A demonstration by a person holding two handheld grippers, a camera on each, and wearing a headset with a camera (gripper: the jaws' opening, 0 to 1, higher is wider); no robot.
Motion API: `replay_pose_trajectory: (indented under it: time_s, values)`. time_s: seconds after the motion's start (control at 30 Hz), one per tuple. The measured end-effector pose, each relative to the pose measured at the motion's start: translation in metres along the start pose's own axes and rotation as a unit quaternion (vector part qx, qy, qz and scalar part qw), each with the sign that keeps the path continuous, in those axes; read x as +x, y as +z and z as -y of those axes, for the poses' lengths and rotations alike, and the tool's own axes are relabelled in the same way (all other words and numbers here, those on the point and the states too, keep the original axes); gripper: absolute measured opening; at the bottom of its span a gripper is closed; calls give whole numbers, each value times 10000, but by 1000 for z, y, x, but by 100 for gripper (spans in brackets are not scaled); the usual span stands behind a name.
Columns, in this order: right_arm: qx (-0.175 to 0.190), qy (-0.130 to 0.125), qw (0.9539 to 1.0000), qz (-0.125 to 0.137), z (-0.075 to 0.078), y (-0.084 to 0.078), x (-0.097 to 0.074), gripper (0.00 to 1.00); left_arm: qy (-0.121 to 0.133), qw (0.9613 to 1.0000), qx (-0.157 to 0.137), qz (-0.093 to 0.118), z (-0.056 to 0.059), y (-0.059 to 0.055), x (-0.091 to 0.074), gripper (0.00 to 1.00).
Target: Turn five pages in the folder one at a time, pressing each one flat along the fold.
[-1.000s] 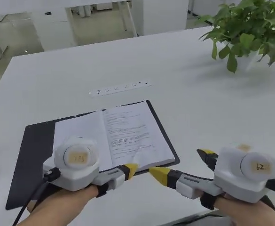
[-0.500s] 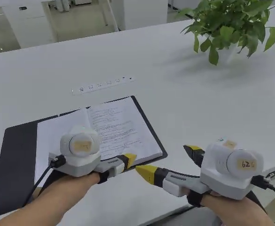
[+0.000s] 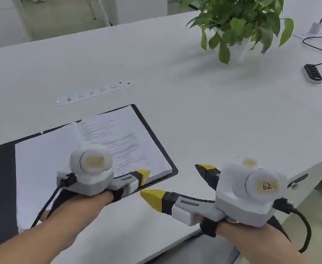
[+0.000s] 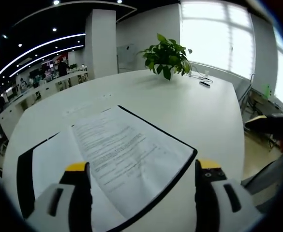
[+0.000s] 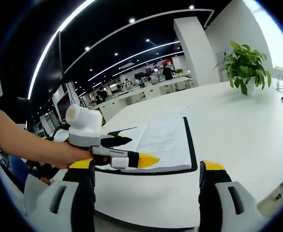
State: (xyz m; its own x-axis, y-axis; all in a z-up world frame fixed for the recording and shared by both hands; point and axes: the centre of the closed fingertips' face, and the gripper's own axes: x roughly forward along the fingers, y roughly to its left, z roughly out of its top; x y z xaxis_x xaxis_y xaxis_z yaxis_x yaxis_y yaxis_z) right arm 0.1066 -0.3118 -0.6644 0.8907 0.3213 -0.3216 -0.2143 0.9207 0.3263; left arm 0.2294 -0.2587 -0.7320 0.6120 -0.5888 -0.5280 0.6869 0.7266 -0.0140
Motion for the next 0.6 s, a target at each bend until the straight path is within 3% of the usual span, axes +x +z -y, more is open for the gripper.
replay_pose_trajectory:
  time_s: [0.23, 0.6]
  values:
    - [-21, -106, 9999, 59, 0, 1, 1, 87, -59, 9999, -114, 93, 4, 0, 22, 83]
    - [102, -280, 9994, 180, 7, 6, 1, 85, 11, 9997, -239, -27, 8, -6, 50, 78]
